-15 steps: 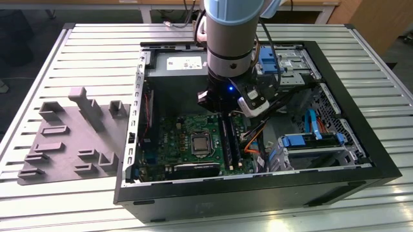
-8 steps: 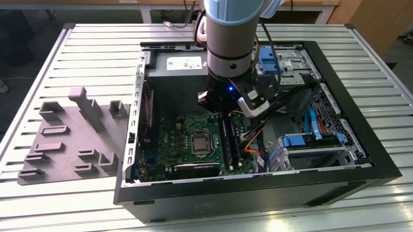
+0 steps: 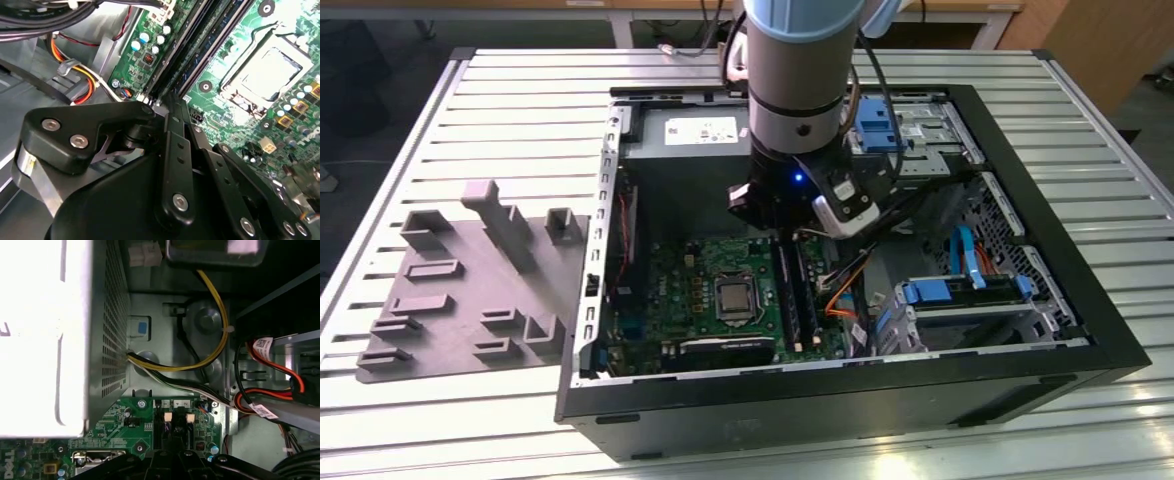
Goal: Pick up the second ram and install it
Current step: 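Press down the second ram until it locks into place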
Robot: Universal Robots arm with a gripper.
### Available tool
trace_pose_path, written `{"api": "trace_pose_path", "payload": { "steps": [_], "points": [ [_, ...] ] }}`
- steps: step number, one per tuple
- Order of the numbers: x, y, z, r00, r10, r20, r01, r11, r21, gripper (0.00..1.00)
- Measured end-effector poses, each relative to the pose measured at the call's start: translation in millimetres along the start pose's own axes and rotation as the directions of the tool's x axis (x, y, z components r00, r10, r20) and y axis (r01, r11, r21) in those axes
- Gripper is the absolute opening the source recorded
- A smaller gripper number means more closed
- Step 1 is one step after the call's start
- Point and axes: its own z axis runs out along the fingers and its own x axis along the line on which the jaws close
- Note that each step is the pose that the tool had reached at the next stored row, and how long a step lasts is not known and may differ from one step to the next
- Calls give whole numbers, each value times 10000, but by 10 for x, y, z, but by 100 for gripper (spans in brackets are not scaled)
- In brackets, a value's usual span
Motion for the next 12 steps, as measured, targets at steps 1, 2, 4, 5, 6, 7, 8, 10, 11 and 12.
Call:
{"api": "trace_pose_path", "payload": {
  "steps": [1, 2, 4, 5, 6, 7, 8, 10, 11, 12],
  "points": [
    [-2, 1, -20, 10000, 0, 0, 0, 10000, 1, 11],
    [-3, 2, -40, 10000, 0, 0, 0, 10000, 2, 11],
    [-6, 4, -81, 10000, 0, 0, 0, 10000, 4, 11],
    [-8, 5, -104, 10000, 0, 0, 0, 10000, 4, 11],
    [-10, 7, -124, 10000, 0, 0, 0, 10000, 5, 11],
    [-11, 7, -140, 10000, 0, 0, 0, 10000, 5, 11],
    [-11, 8, -149, 10000, 0, 0, 0, 10000, 7, 11],
    [-12, 8, -149, 10000, 0, 0, 0, 10000, 8, 11],
    [-12, 8, -149, 10000, -1, 1, 1, 10000, 11, 11],
    [-12, 8, -150, 10000, 0, 0, 0, 10000, 14, 11]
  ]
}}
